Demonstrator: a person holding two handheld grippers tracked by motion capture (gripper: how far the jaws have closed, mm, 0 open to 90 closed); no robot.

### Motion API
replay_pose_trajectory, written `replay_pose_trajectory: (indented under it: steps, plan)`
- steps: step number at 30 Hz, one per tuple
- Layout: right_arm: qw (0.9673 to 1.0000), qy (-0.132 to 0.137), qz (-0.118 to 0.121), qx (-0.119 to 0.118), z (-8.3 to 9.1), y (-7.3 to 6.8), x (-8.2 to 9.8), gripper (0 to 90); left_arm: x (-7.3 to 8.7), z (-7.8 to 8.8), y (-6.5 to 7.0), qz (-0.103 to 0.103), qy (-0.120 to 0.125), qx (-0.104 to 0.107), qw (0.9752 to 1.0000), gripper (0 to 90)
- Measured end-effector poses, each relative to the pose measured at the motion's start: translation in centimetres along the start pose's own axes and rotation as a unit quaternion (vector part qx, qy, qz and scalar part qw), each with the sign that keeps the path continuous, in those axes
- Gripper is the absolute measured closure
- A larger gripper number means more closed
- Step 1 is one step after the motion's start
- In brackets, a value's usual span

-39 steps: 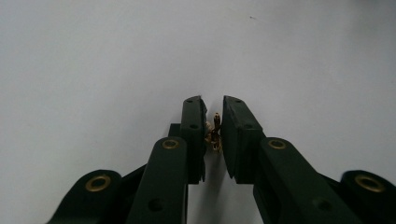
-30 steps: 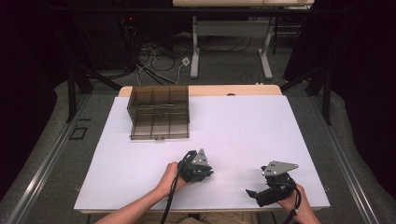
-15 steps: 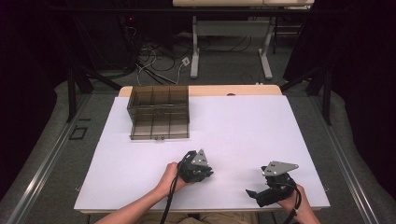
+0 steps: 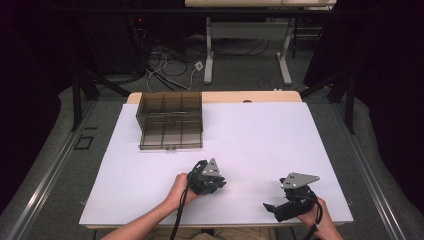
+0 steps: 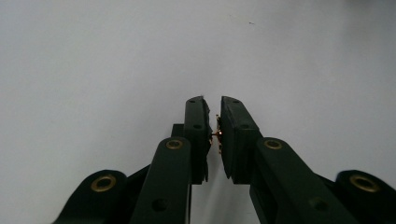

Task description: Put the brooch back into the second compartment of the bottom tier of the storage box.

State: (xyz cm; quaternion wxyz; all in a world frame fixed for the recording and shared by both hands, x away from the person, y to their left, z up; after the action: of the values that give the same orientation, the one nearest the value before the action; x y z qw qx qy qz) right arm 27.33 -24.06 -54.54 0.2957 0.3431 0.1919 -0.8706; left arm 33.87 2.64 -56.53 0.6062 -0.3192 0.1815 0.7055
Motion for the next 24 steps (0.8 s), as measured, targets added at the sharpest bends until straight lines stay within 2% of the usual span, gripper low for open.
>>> replay_pose_trajectory:
  steps: [10, 24]
  plan:
    - [1.0000, -0.001, -0.001, 0.001, 0.0, 0.0, 0.0, 0.0, 0.3, 0.9, -0.4, 0.003, -0.001, -0.008, 1.0000, 81.4]
    - [1.0000, 0.000, -0.002, 0.002, 0.0, 0.0, 0.0, 0.0, 0.9, 2.0, -1.2, 0.019, 0.007, -0.027, 0.9994, 81.4]
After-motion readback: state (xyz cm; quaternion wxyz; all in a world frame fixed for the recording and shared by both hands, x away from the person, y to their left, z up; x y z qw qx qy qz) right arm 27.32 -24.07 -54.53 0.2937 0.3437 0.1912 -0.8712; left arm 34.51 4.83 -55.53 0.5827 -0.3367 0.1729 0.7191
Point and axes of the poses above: each handheld gripper's, and its own axes: z roughly backward along the jaws, x roughly out of its underside, y roughly to its right, the point moved 3 cm from there along -z, roughly forward along the jaws, and after that the axes turned 11 degrees about -z, right-handed, at the moved point
